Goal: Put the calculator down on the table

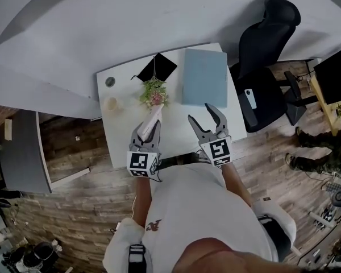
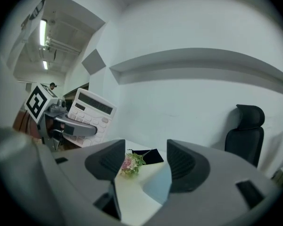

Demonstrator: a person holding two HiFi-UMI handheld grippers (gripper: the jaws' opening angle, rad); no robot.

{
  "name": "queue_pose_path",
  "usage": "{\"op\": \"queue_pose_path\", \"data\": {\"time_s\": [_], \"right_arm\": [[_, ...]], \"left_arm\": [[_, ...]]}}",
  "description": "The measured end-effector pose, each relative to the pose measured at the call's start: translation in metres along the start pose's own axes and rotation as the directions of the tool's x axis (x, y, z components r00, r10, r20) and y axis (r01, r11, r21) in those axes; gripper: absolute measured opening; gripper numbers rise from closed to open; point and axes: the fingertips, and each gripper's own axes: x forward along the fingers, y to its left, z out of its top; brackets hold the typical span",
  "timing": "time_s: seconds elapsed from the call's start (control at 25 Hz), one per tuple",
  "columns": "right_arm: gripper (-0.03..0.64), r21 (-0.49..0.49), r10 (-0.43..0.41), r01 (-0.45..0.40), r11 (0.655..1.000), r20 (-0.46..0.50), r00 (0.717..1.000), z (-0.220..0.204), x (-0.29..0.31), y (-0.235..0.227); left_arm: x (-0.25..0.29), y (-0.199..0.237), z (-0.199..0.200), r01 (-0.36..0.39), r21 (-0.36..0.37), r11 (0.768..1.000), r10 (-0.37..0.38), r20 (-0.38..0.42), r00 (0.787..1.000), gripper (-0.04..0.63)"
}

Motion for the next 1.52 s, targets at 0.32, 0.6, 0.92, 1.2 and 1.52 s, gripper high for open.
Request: {"op": "queue_pose_path", "data": {"time_s": [0.32,0.6,0.92,1.2,1.52], "right_arm": [[0.265,0.018,0.009,-0.007,1.000,-0.094,0.996,-0.036,0.014,0.021],[0.265,0.024,0.011,-0.008,1.000,-0.159,0.987,-0.056,0.025,0.036],[0.265,0.035,0.039,-0.032,0.999,-0.229,0.973,-0.082,0.036,0.049],[0.265,0.048,0.063,-0.052,0.998,-0.283,0.957,-0.104,0.043,0.059],[0.265,0.063,0.086,-0.068,0.996,-0.339,0.937,-0.130,0.045,0.068]], "left_arm": [[0.007,0.007,-0.037,0.058,-0.093,0.994,-0.062,-0.048,0.997,0.089],[0.013,0.013,-0.068,0.095,-0.171,0.981,-0.112,-0.092,0.989,0.089],[0.020,0.012,-0.104,0.125,-0.230,0.965,-0.166,-0.167,0.972,0.089],[0.025,0.006,-0.135,0.143,-0.275,0.951,-0.209,-0.228,0.951,0.089],[0.030,0.001,-0.173,0.151,-0.318,0.936,-0.248,-0.292,0.923,0.089]]}}
